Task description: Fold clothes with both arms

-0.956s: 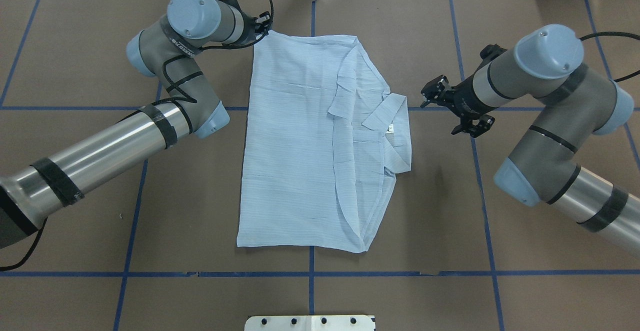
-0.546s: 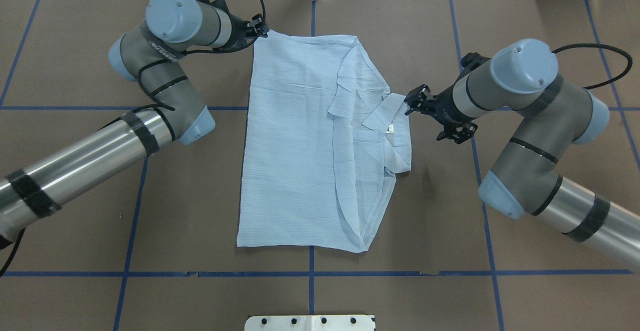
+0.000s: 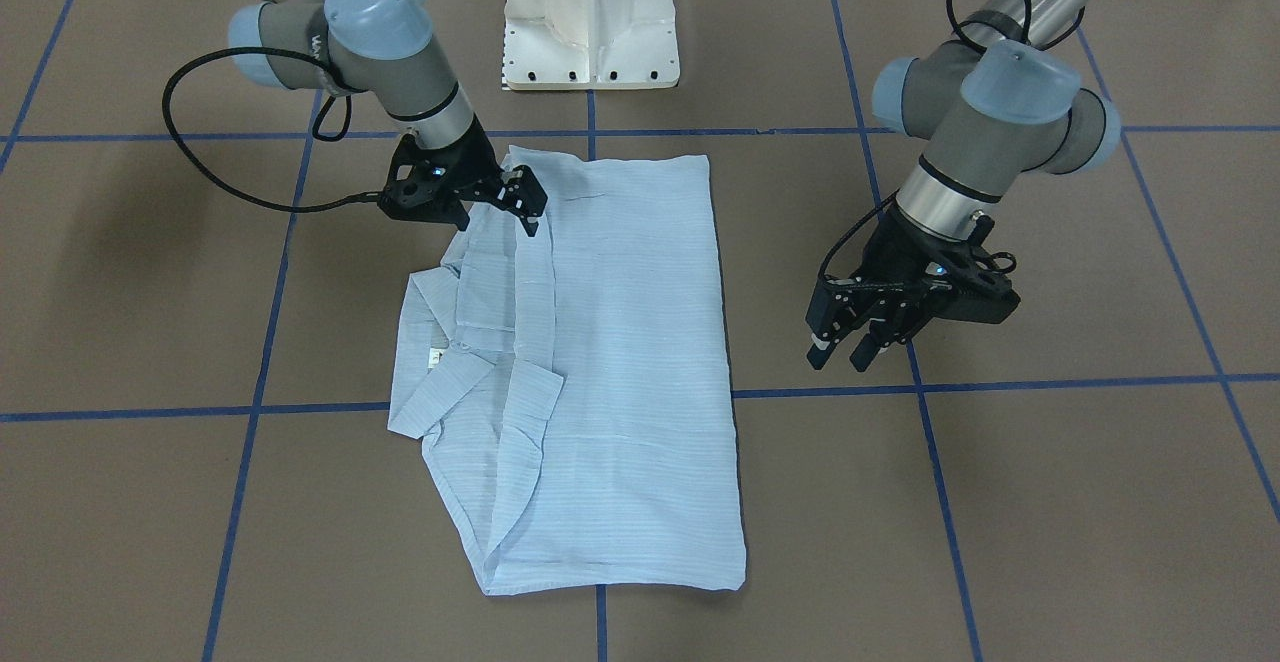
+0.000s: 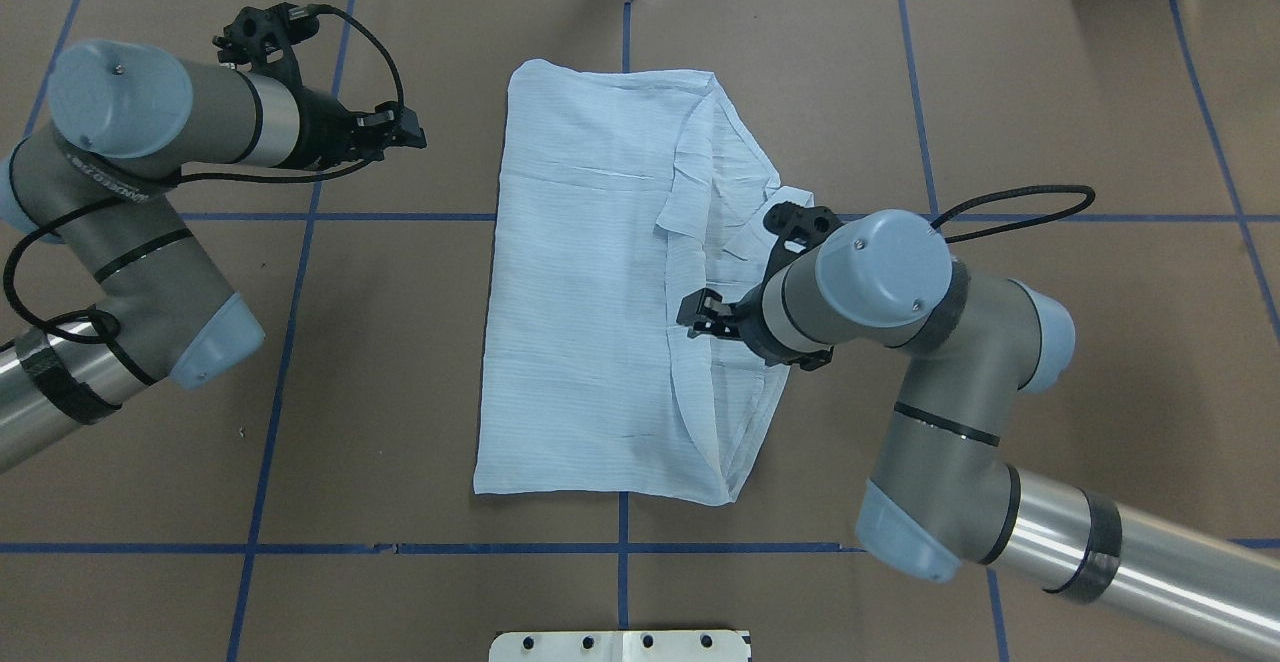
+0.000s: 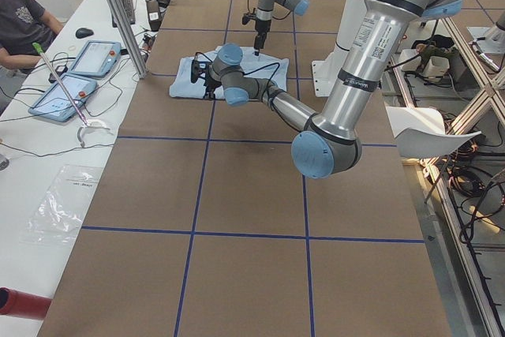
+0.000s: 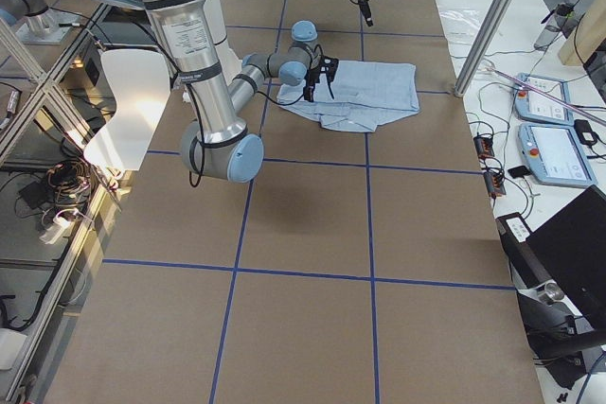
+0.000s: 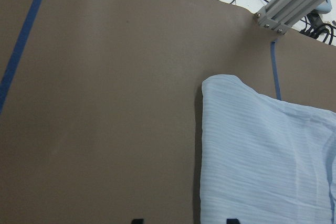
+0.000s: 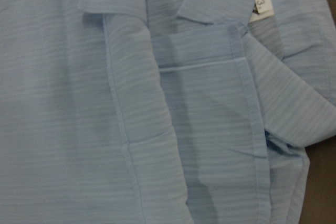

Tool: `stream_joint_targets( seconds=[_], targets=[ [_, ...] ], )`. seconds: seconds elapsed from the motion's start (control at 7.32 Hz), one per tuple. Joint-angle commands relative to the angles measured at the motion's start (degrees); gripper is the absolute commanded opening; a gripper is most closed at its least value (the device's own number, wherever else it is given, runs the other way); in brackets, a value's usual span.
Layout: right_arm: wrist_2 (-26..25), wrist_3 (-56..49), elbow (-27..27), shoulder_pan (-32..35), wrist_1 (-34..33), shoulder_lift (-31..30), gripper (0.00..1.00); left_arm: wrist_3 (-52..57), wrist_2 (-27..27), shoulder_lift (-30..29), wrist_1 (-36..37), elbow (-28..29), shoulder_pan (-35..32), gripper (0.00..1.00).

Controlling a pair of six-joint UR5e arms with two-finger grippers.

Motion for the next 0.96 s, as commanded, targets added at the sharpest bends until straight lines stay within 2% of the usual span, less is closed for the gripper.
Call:
stream_joint_targets(
  seconds=[0.0, 0.27, 0.82],
  targets=[
    [-9.28, -11.02, 1.72, -6.96, -16.09, 5.87, 1.00, 0.44, -0.13, 1.46, 0.09, -0.46, -0.10, 0.61],
    [-14.23, -17.53, 1.02, -10.06, -20.38, 6.52, 1.00, 0.09, -0.91, 2.08, 0.08, -0.46, -0.10, 0.61],
    [-15.12, -23.10, -2.23, -10.77, -22.49, 7.13, 1.00, -0.26, -1.01, 2.09, 0.08, -0.03, 0.08, 0.62]
  ],
)
